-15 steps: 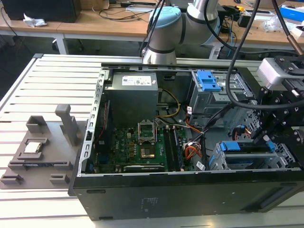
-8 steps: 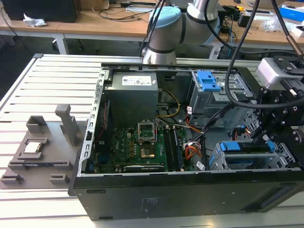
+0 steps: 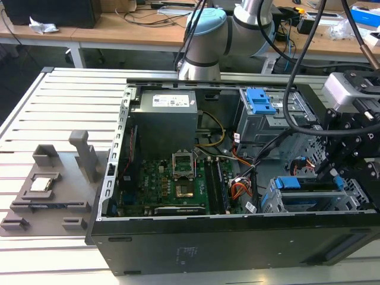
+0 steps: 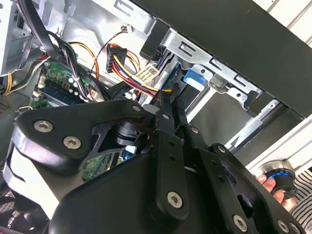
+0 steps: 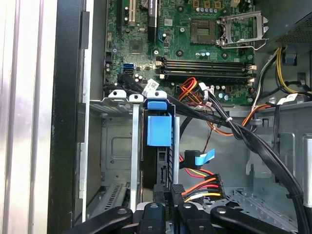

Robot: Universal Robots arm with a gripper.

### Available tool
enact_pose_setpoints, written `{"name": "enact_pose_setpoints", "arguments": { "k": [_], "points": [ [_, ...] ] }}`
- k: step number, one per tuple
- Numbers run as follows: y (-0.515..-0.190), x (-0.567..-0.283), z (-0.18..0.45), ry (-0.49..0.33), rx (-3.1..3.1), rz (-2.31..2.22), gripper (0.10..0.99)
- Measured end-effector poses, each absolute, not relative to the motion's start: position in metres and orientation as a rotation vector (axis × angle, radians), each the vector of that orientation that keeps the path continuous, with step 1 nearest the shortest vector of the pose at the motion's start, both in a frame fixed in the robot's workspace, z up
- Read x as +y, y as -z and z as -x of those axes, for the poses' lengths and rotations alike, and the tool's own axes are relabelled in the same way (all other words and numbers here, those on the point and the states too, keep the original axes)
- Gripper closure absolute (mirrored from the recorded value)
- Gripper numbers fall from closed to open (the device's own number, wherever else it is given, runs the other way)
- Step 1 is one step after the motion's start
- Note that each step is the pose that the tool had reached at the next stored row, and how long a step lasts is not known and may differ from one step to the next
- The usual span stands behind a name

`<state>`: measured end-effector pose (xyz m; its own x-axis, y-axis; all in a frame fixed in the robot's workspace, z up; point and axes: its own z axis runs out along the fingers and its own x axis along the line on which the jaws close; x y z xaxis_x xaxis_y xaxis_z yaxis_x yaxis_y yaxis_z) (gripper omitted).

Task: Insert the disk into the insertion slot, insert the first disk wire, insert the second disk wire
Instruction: 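Insert the first disk wire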

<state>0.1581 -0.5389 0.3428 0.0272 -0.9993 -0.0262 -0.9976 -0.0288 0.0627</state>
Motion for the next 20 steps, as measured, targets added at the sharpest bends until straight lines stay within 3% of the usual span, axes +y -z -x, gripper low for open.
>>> {"name": "enact_pose_setpoints", "arguments": {
  "k": [20],
  "points": [
    [-0.3348,-0.5389,-0.1557,0.098,-2.175,-2.229,0.91]
  ]
}}
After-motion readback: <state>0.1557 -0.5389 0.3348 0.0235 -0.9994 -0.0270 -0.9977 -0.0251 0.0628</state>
